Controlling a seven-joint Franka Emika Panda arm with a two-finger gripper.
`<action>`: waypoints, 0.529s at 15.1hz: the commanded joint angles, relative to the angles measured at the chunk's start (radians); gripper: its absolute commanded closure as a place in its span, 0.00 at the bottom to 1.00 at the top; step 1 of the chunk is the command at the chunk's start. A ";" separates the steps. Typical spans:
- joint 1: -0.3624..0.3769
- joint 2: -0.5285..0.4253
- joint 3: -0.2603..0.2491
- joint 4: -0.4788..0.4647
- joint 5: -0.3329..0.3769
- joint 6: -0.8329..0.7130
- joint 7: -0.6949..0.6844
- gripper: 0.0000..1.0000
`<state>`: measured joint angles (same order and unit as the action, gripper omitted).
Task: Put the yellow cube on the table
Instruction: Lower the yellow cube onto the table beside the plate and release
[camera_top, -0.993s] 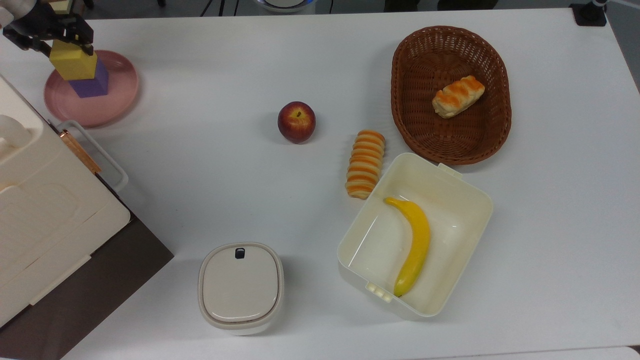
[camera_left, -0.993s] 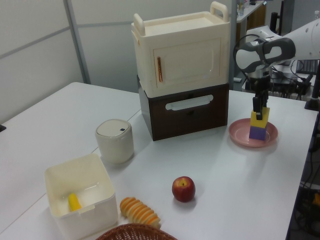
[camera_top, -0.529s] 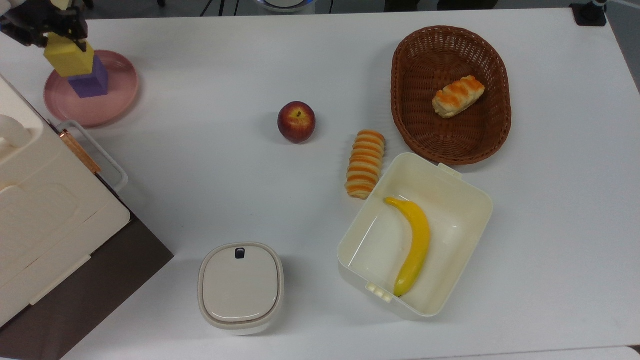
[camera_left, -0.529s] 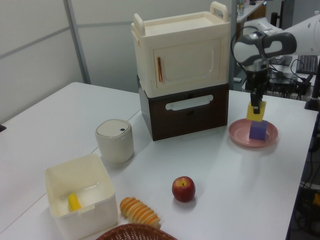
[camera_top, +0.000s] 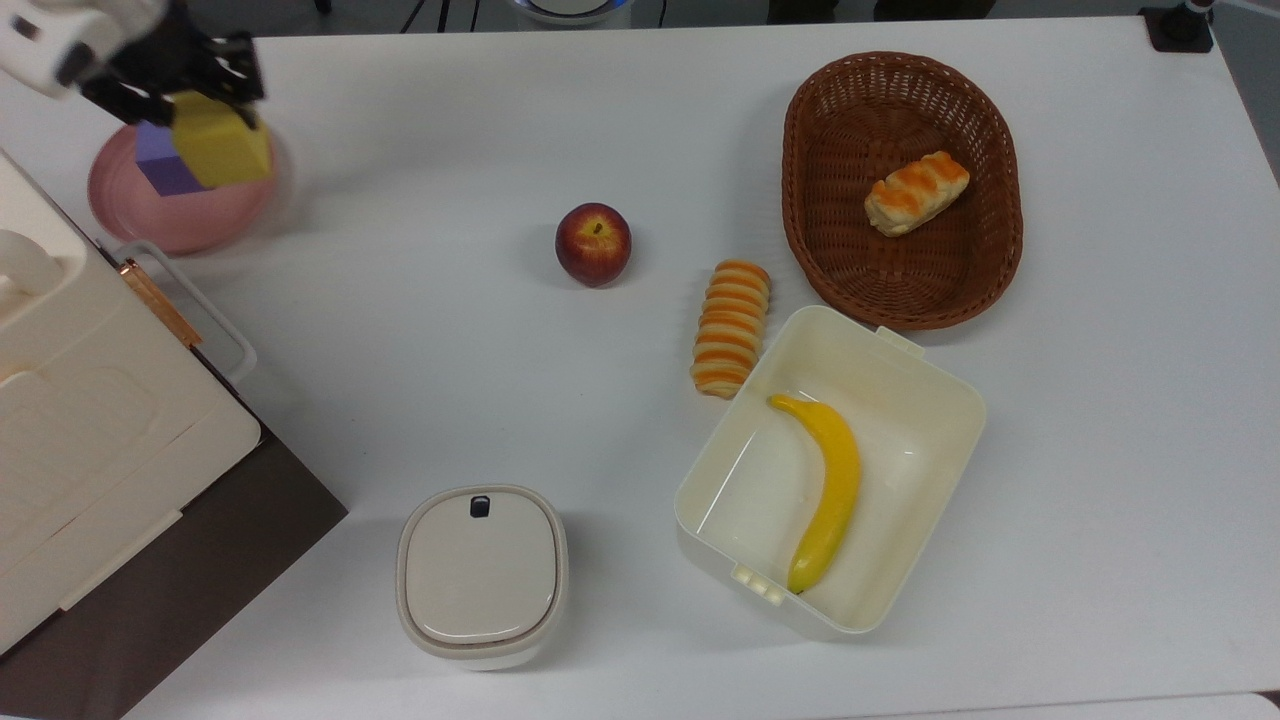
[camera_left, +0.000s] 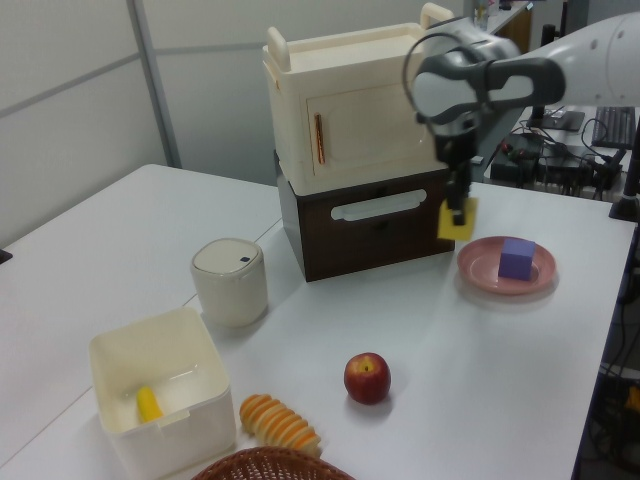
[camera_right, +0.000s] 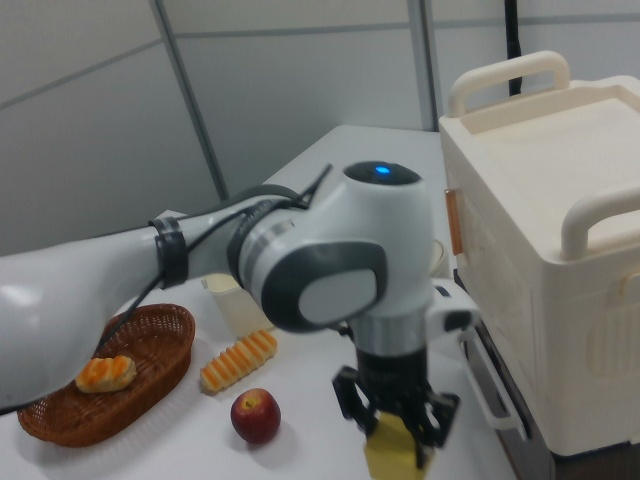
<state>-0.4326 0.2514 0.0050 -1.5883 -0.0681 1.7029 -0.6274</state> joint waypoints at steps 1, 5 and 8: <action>0.110 -0.007 -0.011 -0.010 0.007 0.000 0.145 0.00; 0.182 -0.009 -0.011 -0.010 0.005 -0.003 0.222 0.00; 0.241 -0.021 -0.011 -0.004 0.005 -0.008 0.302 0.00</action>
<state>-0.2480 0.2558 0.0067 -1.5872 -0.0681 1.7029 -0.4041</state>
